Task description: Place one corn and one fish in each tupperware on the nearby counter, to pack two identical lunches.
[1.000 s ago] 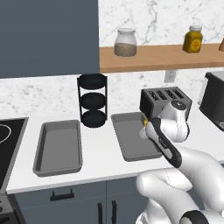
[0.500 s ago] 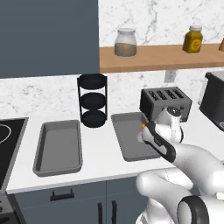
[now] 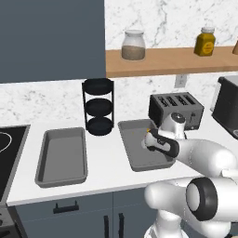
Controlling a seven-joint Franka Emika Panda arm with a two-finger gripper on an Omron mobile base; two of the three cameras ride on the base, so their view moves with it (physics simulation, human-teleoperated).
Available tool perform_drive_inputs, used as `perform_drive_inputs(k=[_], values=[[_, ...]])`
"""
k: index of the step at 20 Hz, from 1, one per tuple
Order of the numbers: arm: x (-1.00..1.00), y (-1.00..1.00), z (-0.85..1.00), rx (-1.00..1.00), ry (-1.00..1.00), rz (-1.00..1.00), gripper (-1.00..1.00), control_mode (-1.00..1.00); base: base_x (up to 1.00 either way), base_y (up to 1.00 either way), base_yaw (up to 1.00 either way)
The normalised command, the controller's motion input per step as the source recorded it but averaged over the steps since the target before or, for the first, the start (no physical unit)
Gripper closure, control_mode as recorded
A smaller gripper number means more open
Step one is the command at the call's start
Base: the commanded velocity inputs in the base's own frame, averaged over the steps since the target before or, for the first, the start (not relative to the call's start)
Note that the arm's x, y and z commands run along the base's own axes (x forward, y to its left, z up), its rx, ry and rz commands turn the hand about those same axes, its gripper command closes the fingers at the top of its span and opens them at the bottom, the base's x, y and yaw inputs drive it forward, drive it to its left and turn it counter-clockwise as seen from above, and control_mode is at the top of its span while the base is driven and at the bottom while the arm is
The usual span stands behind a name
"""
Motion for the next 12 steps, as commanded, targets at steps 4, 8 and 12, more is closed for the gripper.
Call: perform_drive_inputs(k=[4, 8, 12], values=[[0.43, 0.00, -0.15, 0.00, 0.00, 0.00, -1.00, -1.00, 0.00, 0.00, 0.00], [0.18, 0.00, -0.08, 0.00, 0.00, 0.00, -1.00, -1.00, 0.00, 0.00, 0.00], [-0.45, -0.01, 0.82, 0.00, -0.11, 0.00, -1.00, -1.00, 0.00, 0.00, 0.00]])
